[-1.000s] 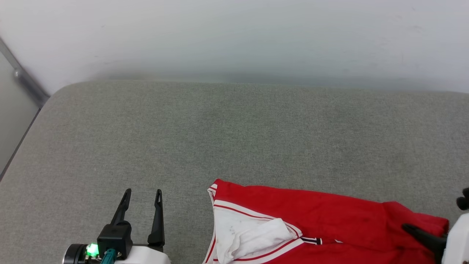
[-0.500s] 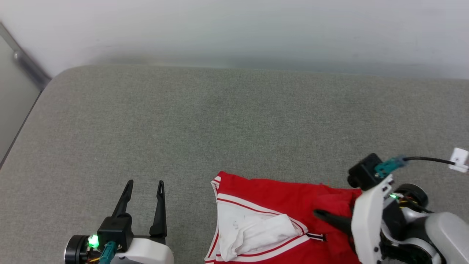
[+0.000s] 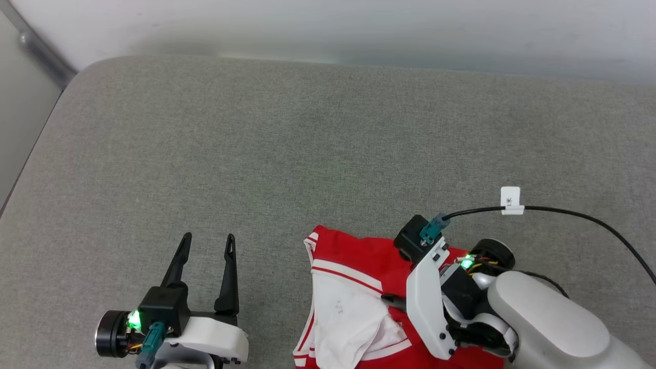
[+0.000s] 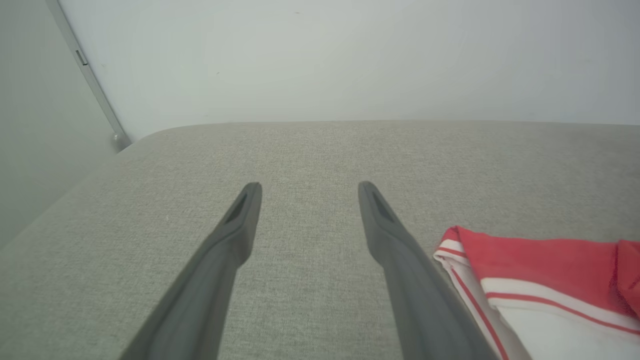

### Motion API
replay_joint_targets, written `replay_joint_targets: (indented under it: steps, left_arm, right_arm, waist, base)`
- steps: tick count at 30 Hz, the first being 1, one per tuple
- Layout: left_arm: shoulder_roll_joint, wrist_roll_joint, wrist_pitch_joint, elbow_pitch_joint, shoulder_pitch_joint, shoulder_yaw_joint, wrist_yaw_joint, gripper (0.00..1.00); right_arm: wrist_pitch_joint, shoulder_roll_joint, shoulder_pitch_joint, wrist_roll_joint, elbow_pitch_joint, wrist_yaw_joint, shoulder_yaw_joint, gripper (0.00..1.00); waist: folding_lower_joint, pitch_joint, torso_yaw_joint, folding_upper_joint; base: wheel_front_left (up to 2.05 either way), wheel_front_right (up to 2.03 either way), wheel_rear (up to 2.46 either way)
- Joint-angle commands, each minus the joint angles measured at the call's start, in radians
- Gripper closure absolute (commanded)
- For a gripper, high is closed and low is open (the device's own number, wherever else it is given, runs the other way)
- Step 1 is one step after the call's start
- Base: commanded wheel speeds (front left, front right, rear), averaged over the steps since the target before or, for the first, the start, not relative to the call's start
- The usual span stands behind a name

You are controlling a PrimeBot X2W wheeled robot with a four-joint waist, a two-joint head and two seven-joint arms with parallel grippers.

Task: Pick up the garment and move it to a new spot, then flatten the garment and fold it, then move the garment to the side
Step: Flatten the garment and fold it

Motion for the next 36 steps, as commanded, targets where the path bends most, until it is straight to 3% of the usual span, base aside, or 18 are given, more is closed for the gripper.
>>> replay_joint_targets:
  steps: [1, 7, 8, 9, 10, 17, 23, 30, 36]
  left_arm:
    - [-0.002, 0.003, -0.002, -0.001, -0.014, -0.001, -0.002, 0.0]
    - [-0.007, -0.001, -0.002, 0.005, -0.012, 0.004, 0.004, 0.0]
    - [-0.007, -0.001, -0.002, 0.007, -0.008, 0.006, 0.004, 0.0]
    - [-0.008, 0.0, -0.002, 0.009, -0.004, 0.007, 0.004, 0.0]
    - [-0.008, 0.001, -0.002, 0.01, 0.001, 0.009, 0.004, 0.0]
    - [-0.009, 0.011, -0.002, 0.016, 0.032, 0.025, -0.003, 0.0]
    - [-0.009, 0.021, -0.002, 0.014, 0.065, 0.035, -0.007, 0.0]
    - [-0.009, 0.028, -0.002, 0.013, 0.088, 0.047, -0.017, 0.0]
    - [-0.008, 0.034, -0.002, 0.014, 0.103, 0.056, -0.023, 0.0]
  right_arm:
    - [-0.018, 0.014, -0.017, -0.001, 0.034, 0.0, 0.032, 1.0]
    - [-0.094, 0.022, -0.037, 0.018, 0.126, -0.001, 0.124, 1.0]
    - [-0.113, 0.024, -0.038, 0.034, 0.131, -0.001, 0.128, 0.81]
    - [-0.128, 0.026, -0.036, 0.051, 0.13, -0.001, 0.129, 0.33]
    - [-0.147, 0.019, -0.041, 0.053, 0.123, -0.001, 0.136, 0.0]
    - [-0.319, -0.078, -0.044, 0.03, 0.023, 0.0, 0.108, 0.0]
    - [-0.517, -0.131, 0.015, -0.056, -0.022, -0.001, -0.076, 0.0]
    - [-0.762, -0.055, 0.163, -0.27, 0.015, 0.0, -0.419, 0.0]
    - [-0.88, 0.05, 0.321, -0.434, 0.006, 0.0, -0.651, 0.0]
  waist:
    - [-0.0001, 0.01, 0.007, 0.0]
    - [-0.0001, 0.009, 0.004, 0.0]
    - [-0.0001, 0.005, 0.002, 0.0]
    - [-0.0001, -0.002, -0.001, 0.0]
    - [-0.0001, -0.009, -0.005, 0.0]
    - [-0.0001, -0.075, -0.037, 0.0]
    - [-0.0001, -0.12, -0.067, 0.0]
    - [-0.0001, -0.151, -0.088, 0.0]
    - [-0.0001, -0.171, -0.092, 0.0]
  base:
    - [0.0, 0.0, 0.0]
    - [0.0, 0.0, 0.0]
    - [0.0, 0.0, 0.0]
    - [0.0, 0.0, 0.0]
    - [0.0, 0.0, 0.0]
    - [0.0, 0.0, 0.0]
    - [0.0, 0.0, 0.0]
    - [0.0, 0.0, 0.0]
    - [0.0, 0.0, 0.0]
